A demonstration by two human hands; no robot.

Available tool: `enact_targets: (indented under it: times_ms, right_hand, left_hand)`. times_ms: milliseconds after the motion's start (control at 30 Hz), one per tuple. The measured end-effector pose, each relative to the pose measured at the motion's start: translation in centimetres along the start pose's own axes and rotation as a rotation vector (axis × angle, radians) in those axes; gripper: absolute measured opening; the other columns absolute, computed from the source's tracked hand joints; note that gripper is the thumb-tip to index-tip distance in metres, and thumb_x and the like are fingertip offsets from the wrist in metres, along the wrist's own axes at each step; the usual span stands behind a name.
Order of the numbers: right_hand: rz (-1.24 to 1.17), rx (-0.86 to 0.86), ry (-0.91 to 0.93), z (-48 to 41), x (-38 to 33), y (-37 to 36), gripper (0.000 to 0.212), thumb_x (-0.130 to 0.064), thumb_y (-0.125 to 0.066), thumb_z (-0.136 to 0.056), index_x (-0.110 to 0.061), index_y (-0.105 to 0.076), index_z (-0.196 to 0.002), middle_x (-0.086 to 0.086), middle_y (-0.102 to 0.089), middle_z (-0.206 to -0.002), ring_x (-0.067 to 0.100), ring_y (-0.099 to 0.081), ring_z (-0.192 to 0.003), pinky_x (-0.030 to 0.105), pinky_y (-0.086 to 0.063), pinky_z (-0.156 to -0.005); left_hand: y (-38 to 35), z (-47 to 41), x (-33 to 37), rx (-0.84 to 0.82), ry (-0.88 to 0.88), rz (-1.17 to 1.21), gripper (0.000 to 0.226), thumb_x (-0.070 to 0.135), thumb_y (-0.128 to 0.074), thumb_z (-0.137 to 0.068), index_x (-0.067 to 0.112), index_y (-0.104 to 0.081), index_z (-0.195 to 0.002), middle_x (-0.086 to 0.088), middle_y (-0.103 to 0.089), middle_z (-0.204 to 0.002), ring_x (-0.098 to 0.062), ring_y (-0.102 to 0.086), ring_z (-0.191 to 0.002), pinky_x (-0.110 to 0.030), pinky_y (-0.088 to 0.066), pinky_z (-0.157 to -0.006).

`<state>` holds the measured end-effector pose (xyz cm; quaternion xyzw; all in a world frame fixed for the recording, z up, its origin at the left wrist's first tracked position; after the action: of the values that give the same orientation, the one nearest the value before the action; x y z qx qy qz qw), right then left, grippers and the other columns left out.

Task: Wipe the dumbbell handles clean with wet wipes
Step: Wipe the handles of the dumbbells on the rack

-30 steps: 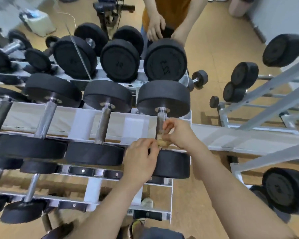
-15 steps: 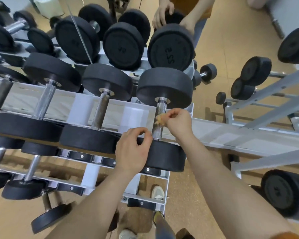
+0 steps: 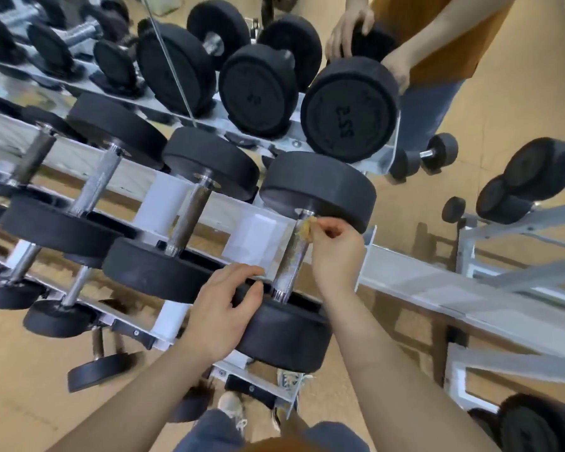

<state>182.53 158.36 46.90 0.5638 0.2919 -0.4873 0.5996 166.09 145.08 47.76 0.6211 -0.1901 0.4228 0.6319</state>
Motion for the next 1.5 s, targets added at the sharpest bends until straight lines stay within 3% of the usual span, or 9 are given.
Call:
enact_targets:
  times_ms: [233,433,567,867,1000,1100,1233,1367,1500]
  right_hand:
    - [0.261,-0.298,0.345,2.8,0.8,-1.1,0.013,-0.008,-0.076,-0.079,-0.015,-0.079,-0.09,-0.007,-0.058,-0.094,0.004,-0.054,-0.08,0.012,-0.043,-0.081]
    - [0.03,0.036,0.203,0.2,0.5,-0.3,0.012,-0.012,-0.072,-0.084,-0.013,-0.077,-0.095,0.0,-0.07,-0.093,0.013,-0.065,-0.085,0.026,-0.051,-0.085]
    - [0.102,-0.047,0.202,2.1,0.9,-0.3,0.009,-0.013,-0.077,-0.08,-0.015,-0.079,-0.088,-0.006,-0.066,-0.078,0.01,-0.063,-0.072,0.023,-0.05,-0.074]
    - [-0.774,0.219,-0.638,1.1,4.3,-3.8,0.009,0.002,-0.068,-0.083,-0.005,-0.072,-0.081,0.012,-0.073,-0.082,0.027,-0.07,-0.078,0.045,-0.058,-0.082]
    - [-0.408,0.195,-0.355,0.8,2.8,-1.9,0.012,-0.006,-0.069,-0.084,-0.011,-0.077,-0.091,0.0,-0.074,-0.088,0.017,-0.069,-0.085,0.036,-0.056,-0.086]
    - [-0.042,0.134,-0.026,0.4,-0.6,-2.0,0.014,-0.007,-0.068,-0.082,-0.013,-0.078,-0.089,0.002,-0.069,-0.095,0.015,-0.063,-0.083,0.027,-0.049,-0.08]
    - [0.068,0.099,0.087,0.7,-1.9,-2.5,0.015,-0.013,-0.067,-0.087,-0.017,-0.078,-0.096,0.001,-0.066,-0.101,0.016,-0.062,-0.087,0.026,-0.048,-0.081]
    - [-0.161,0.173,-0.177,0.4,1.3,-1.2,0.015,-0.01,-0.068,-0.084,-0.019,-0.078,-0.089,-0.006,-0.074,-0.088,0.009,-0.067,-0.084,0.026,-0.051,-0.083]
    - [-0.698,0.179,-0.556,0.5,3.7,-3.0,0.023,0.013,-0.059,-0.077,-0.006,-0.072,-0.074,0.011,-0.073,-0.079,0.026,-0.069,-0.078,0.037,-0.059,-0.08]
  left_hand:
    - [-0.8,-2.3,0.1,-0.202,0.192,-0.013,0.047,0.04,-0.053,-0.083,0.035,-0.056,-0.13,0.014,-0.056,-0.13,-0.004,-0.05,-0.119,-0.026,-0.036,-0.106]
    - [-2.7,-6.4,3.2,-0.288,0.106,-0.043,0.044,0.022,-0.051,-0.096,0.036,-0.05,-0.137,0.008,-0.05,-0.126,-0.01,-0.052,-0.113,-0.022,-0.038,-0.094]
    - [-3.0,-7.0,3.1,-0.305,0.059,-0.052,0.037,0.026,-0.051,-0.098,0.033,-0.055,-0.134,0.006,-0.054,-0.119,-0.007,-0.055,-0.102,-0.017,-0.039,-0.088]
    - [-2.5,-9.6,5.9,-0.139,0.011,0.029,0.027,0.025,-0.051,-0.096,0.027,-0.07,-0.115,0.007,-0.067,-0.112,-0.007,-0.06,-0.098,-0.02,-0.044,-0.088]
    - [-2.5,-9.5,5.4,-0.108,0.019,0.038,0.027,0.021,-0.052,-0.096,0.028,-0.072,-0.113,0.009,-0.067,-0.112,-0.004,-0.059,-0.103,-0.011,-0.042,-0.086]
    - [-2.0,-9.6,5.3,-0.018,0.042,0.07,0.027,0.015,-0.054,-0.093,0.026,-0.074,-0.107,0.013,-0.07,-0.102,-0.003,-0.062,-0.1,-0.021,-0.048,-0.09]
    - [-1.1,-10.2,5.4,-0.028,0.073,0.118,0.027,0.012,-0.055,-0.092,0.025,-0.075,-0.105,0.016,-0.072,-0.097,-0.001,-0.063,-0.1,-0.02,-0.048,-0.091]
    - [-2.9,-10.1,7.3,-0.084,-0.154,-0.123,0.029,0.014,-0.055,-0.094,0.022,-0.071,-0.117,0.005,-0.068,-0.115,-0.011,-0.059,-0.108,-0.009,-0.037,-0.087]
    - [-4.7,-9.9,8.7,-0.116,-0.312,-0.375,0.047,0.023,-0.037,-0.089,0.015,-0.065,-0.125,-0.004,-0.063,-0.124,-0.024,-0.054,-0.116,-0.023,-0.04,-0.089]
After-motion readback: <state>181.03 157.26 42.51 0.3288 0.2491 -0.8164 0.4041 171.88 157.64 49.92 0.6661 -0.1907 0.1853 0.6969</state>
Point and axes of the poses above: each hand's wrist, its own z-axis away from the middle knuckle, its own y-axis out of the back of the hand, x = y × z, the point moved 7 cm from there along -z, towards the middle knuckle
